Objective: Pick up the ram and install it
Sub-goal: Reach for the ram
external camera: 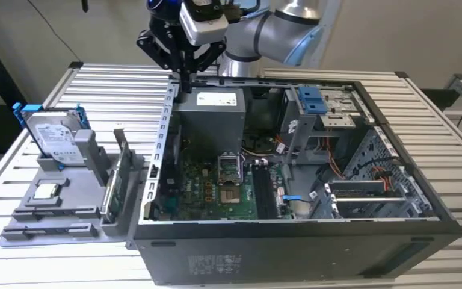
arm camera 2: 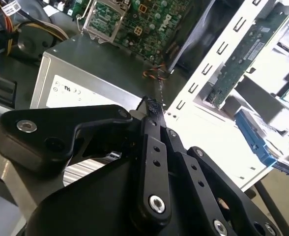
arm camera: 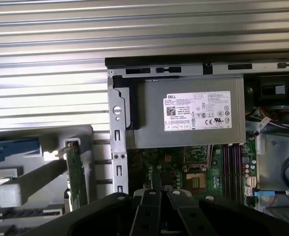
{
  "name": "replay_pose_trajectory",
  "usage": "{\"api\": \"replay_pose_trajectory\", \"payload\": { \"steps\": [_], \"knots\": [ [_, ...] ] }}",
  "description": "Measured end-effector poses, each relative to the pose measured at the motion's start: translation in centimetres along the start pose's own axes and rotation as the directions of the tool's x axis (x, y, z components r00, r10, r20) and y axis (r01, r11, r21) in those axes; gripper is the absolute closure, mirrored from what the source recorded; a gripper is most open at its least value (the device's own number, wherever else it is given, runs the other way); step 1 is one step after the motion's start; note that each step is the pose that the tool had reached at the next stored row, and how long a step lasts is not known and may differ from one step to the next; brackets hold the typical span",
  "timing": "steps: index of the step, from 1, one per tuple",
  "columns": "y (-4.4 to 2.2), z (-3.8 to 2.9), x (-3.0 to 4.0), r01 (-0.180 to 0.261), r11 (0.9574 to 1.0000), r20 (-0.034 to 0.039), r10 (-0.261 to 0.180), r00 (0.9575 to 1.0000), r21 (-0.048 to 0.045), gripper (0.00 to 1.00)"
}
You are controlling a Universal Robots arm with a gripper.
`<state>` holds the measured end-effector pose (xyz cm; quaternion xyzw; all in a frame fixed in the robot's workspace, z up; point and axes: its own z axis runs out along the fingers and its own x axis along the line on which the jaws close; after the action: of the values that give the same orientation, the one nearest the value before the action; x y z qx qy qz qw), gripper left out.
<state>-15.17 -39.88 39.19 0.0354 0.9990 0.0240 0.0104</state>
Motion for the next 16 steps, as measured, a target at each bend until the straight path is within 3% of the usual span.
{"api": "replay_pose_trajectory", "payload": {
  "steps": [8, 16],
  "knots": [
    [-0.13, 0.03, 0.96, 0.000, 1.0000, -0.0001, 0.000, 1.0000, 0.0001, 0.89],
    [-0.25, 0.08, 2.59, 0.000, 1.0000, 0.0000, 0.000, 1.0000, -0.0001, 0.89]
  ]
}}
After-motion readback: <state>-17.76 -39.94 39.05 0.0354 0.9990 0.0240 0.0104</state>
